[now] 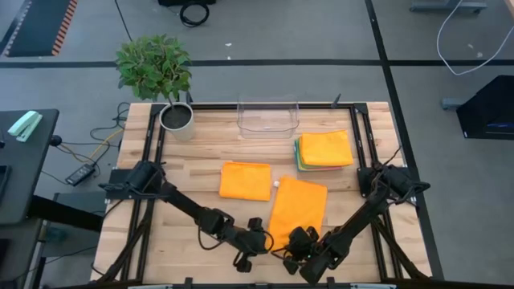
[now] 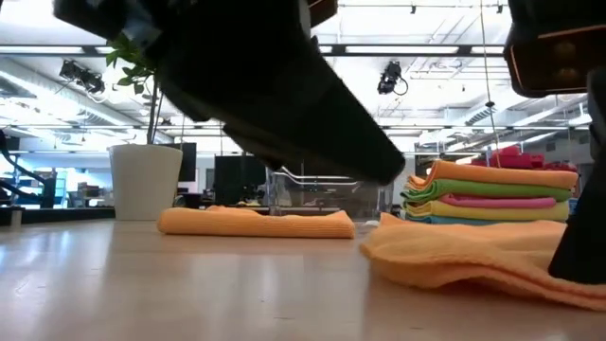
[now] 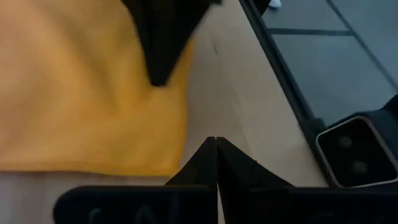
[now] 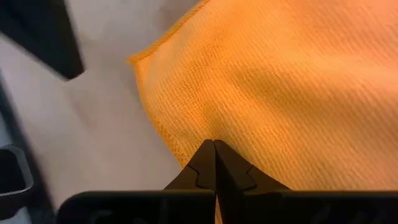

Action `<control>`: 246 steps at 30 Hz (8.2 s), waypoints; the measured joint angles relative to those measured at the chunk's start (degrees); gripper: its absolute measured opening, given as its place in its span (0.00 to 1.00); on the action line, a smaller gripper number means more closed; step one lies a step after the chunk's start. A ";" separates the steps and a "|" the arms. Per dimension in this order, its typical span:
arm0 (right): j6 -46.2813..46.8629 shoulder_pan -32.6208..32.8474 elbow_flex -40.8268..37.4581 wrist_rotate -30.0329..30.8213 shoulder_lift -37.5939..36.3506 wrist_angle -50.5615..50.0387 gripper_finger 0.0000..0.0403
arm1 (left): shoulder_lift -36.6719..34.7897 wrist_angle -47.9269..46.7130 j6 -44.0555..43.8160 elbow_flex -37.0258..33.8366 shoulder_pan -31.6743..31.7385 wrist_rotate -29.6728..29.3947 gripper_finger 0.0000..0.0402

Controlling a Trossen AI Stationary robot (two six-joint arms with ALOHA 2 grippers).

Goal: Fold microfiber towels
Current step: Fold the bottom orange towel

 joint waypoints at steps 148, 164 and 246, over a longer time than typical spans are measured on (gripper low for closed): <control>5.48 0.76 -0.01 -3.57 -1.92 -0.71 0.01 | 9.36 -0.09 -45.81 8.17 2.72 2.43 0.64; 5.48 1.03 -0.01 -3.15 -1.92 -0.71 0.01 | 9.21 -2.58 -47.86 8.20 3.70 6.79 0.55; -31.40 11.38 -0.05 -6.96 -9.95 -0.80 0.13 | 9.91 -6.93 -52.28 8.15 4.82 13.22 0.09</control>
